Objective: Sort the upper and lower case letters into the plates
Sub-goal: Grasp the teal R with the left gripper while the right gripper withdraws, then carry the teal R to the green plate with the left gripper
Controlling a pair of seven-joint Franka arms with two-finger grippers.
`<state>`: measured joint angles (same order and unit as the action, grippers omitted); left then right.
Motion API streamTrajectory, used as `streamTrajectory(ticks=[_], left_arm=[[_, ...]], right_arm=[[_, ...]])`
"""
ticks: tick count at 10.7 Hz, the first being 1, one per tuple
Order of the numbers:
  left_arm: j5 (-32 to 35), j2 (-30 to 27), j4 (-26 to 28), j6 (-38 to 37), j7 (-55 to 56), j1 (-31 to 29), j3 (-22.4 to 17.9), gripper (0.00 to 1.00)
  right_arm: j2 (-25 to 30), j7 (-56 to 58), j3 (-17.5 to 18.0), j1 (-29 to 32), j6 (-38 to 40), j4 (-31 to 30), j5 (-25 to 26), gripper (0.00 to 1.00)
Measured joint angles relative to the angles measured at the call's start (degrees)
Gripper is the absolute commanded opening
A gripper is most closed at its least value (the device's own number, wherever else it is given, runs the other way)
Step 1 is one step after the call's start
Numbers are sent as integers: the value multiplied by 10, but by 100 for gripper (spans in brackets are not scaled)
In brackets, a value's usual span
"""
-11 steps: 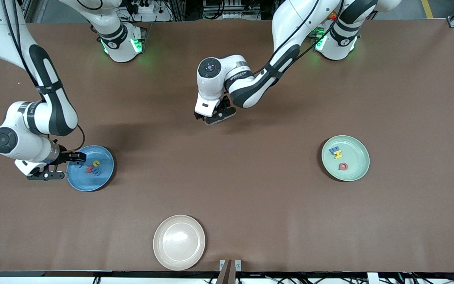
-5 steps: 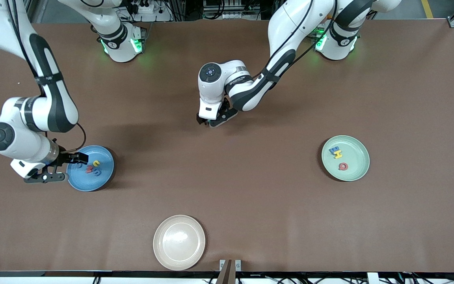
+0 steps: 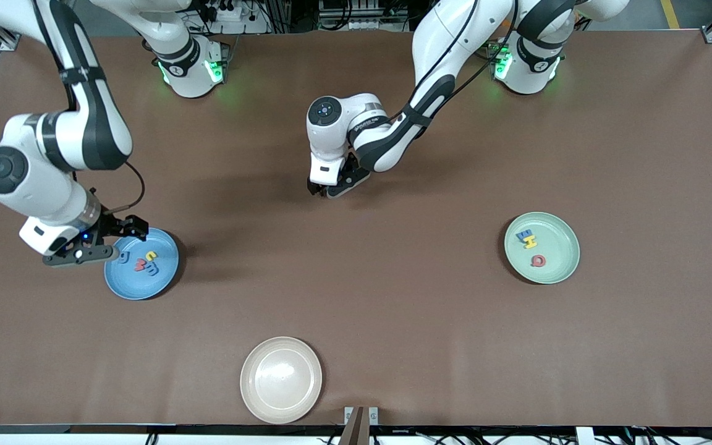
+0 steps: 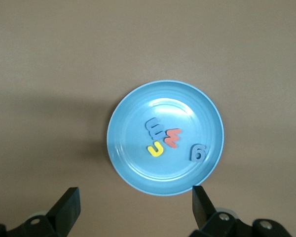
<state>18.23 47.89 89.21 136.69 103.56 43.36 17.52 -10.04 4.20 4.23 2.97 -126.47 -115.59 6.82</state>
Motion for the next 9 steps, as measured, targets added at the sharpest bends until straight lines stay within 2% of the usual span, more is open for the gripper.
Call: streamTrajectory(ticks=[1, 2, 4, 5, 6, 7, 8, 9], left_arm=[[0, 2, -3, 0, 0, 0, -1, 89], [0, 4, -4, 0, 0, 0, -1, 85], [0, 5, -5, 0, 0, 0, -1, 69], [0, 5, -6, 0, 0, 0, -1, 56], [0, 5, -6, 0, 0, 0, -1, 35], [0, 5, -6, 0, 0, 0, -1, 8], [0, 4, -7, 0, 0, 0, -1, 0], [0, 4, -9, -1, 0, 0, -1, 0]], right_arm=[[17, 0, 0, 0, 0, -13, 0, 100], [33, 0, 0, 0, 0, -25, 0, 100], [67, 0, 0, 0, 0, -46, -13, 100], [80, 0, 0, 0, 0, -52, -26, 100], [88, 0, 0, 0, 0, -52, -41, 100], [92, 0, 0, 0, 3, -47, -50, 100], [95, 1, 0, 0, 19, -33, -54, 100], [97, 10, 0, 0, 45, -11, -56, 100]])
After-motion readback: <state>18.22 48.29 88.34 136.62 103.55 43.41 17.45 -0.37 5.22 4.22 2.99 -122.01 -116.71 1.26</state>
